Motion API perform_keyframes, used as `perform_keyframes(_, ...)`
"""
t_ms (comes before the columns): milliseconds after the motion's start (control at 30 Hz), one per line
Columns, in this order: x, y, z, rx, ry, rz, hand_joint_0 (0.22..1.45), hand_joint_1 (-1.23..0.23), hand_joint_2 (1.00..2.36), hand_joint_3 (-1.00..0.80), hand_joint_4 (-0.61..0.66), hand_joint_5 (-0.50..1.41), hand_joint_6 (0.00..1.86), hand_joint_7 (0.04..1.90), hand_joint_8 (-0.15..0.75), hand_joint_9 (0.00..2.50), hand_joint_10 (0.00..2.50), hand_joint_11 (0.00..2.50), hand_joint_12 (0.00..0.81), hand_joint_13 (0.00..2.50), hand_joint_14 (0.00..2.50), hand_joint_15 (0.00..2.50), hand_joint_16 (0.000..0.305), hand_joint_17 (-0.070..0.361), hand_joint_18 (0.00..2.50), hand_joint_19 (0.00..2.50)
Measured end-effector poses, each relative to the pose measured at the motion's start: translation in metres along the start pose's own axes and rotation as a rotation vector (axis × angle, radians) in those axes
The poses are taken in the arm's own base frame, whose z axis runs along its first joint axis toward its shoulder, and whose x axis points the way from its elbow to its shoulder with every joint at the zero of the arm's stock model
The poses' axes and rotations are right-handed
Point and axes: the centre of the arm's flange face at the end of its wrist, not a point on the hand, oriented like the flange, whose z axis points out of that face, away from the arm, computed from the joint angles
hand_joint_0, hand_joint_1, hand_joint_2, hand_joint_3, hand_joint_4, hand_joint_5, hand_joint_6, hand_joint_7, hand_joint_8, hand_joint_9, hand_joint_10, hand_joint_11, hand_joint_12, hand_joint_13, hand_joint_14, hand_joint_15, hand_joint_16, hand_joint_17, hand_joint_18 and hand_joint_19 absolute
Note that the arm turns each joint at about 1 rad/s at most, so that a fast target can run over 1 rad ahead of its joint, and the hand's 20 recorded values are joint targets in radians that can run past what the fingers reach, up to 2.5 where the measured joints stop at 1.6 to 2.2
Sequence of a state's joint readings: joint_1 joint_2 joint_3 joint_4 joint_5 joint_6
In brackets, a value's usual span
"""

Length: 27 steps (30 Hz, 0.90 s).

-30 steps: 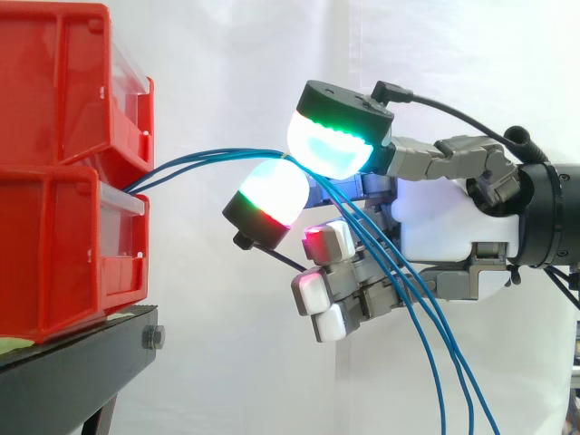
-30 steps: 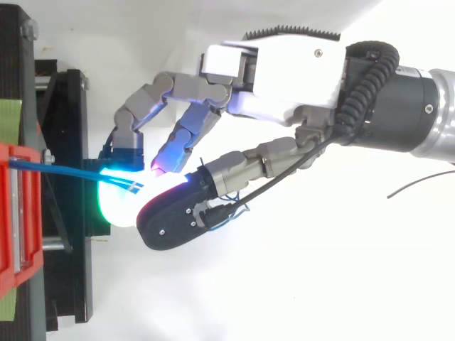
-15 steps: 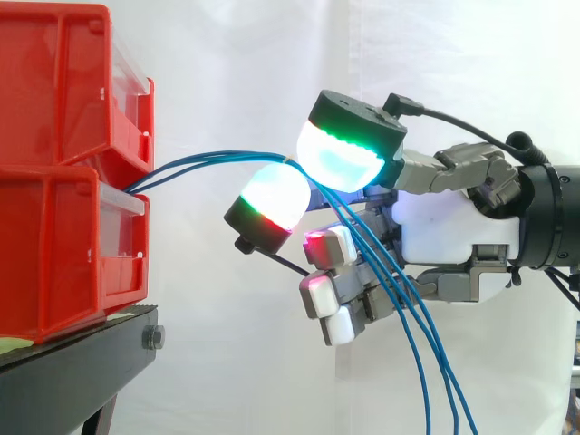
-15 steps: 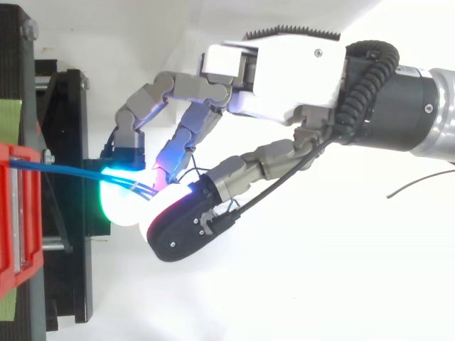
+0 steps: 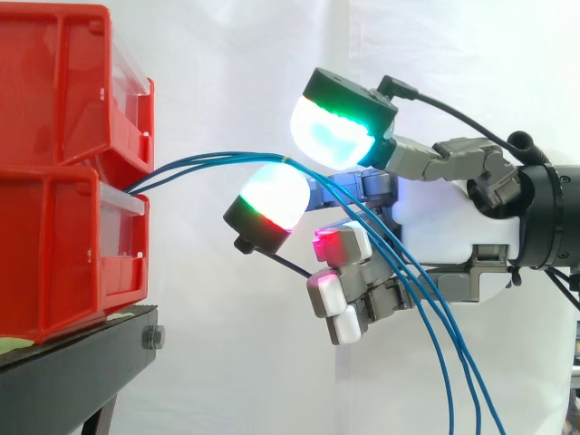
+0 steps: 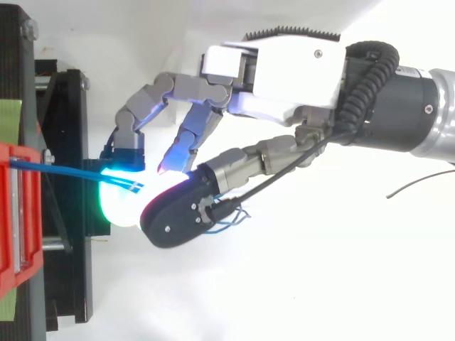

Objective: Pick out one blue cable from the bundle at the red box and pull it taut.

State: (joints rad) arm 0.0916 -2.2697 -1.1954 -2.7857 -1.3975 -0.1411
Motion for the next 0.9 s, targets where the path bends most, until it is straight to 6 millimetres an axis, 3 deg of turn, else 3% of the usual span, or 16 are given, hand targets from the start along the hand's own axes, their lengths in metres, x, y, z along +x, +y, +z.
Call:
perform_keyframes(267,-0.0002,0.0002,0.0000,0.000,0.000,0.000,0.63,-0.71,1.01,-0.35,0.03,-0.14,0.91,0.87,0.284,1.20,0.03,0.89,0.338,1.08,0.02,0.58,0.051,0.115,0.92,0.61)
perform_keyframes(433,-0.0002,0.0000,-0.0001,0.001,0.000,0.000,0.67,-0.80,1.02,-0.32,-0.05,-0.15,0.93,0.88,0.280,1.16,0.03,0.90,0.336,1.07,0.02,0.58,0.051,0.115,0.92,0.59)
perform_keyframes(600,0.0001,-0.0002,-0.0002,0.003,0.000,0.000,0.73,-0.85,1.01,-0.34,-0.13,-0.16,0.93,1.00,0.281,1.16,0.03,0.89,0.332,1.08,0.02,0.57,0.050,0.112,0.93,0.57)
perform_keyframes(767,0.0000,-0.0003,-0.0002,0.003,0.000,-0.001,0.79,-0.90,1.00,-0.50,-0.19,-0.16,0.95,0.99,0.285,1.20,0.03,0.90,0.323,1.11,0.02,0.58,0.048,0.107,0.95,0.56)
perform_keyframes(900,0.0000,-0.0002,-0.0002,0.003,0.000,0.000,0.77,-0.93,1.00,-0.50,-0.19,-0.15,0.95,1.07,0.281,1.25,0.03,0.93,0.320,1.13,0.02,0.59,0.046,0.105,0.98,0.55)
